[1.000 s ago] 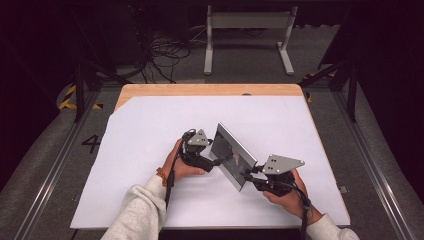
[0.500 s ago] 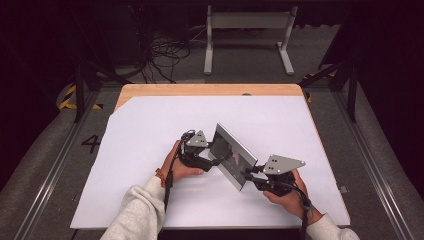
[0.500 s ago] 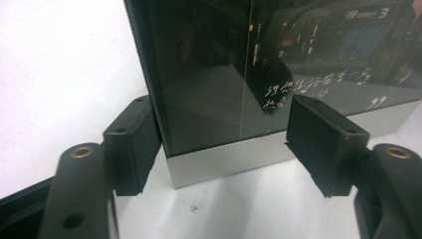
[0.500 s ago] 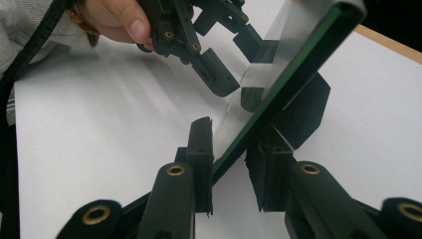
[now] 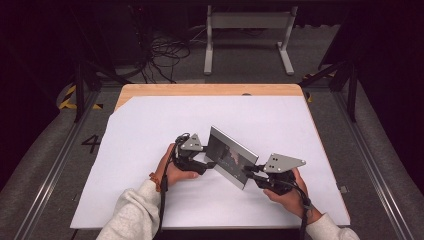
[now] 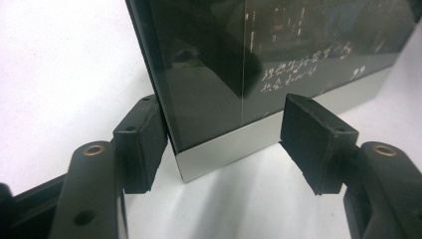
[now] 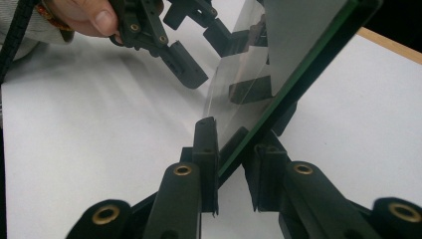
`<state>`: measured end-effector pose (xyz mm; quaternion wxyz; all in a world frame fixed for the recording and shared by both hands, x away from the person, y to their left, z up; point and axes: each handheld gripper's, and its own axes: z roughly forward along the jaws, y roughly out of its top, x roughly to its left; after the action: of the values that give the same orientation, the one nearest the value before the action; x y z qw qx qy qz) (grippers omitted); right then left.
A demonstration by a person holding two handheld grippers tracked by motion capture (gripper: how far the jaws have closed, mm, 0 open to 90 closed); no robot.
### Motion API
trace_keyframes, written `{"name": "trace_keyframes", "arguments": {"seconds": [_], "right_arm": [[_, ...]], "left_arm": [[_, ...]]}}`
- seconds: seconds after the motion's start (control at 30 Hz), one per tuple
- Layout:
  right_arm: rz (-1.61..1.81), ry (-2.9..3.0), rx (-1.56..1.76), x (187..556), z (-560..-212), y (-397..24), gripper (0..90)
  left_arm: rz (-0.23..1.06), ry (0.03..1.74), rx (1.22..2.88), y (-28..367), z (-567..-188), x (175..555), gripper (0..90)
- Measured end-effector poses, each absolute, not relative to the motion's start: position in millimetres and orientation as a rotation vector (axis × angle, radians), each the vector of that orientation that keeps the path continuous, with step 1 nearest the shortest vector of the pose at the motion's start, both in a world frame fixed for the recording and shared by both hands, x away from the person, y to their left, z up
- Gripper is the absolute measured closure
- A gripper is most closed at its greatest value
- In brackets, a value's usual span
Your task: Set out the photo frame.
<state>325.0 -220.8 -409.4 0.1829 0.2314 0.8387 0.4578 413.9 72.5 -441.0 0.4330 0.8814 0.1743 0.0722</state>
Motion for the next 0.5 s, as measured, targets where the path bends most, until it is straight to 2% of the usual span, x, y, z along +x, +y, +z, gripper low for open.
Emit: {"name": "trace_keyframes", "arguments": {"seconds": [0.5], "right_arm": [[1.276,2.351,0.692,327,-413,-220,72.7]], "left_arm": [[0.252,0.435,2.220,85,-438,391,43.3]]}}
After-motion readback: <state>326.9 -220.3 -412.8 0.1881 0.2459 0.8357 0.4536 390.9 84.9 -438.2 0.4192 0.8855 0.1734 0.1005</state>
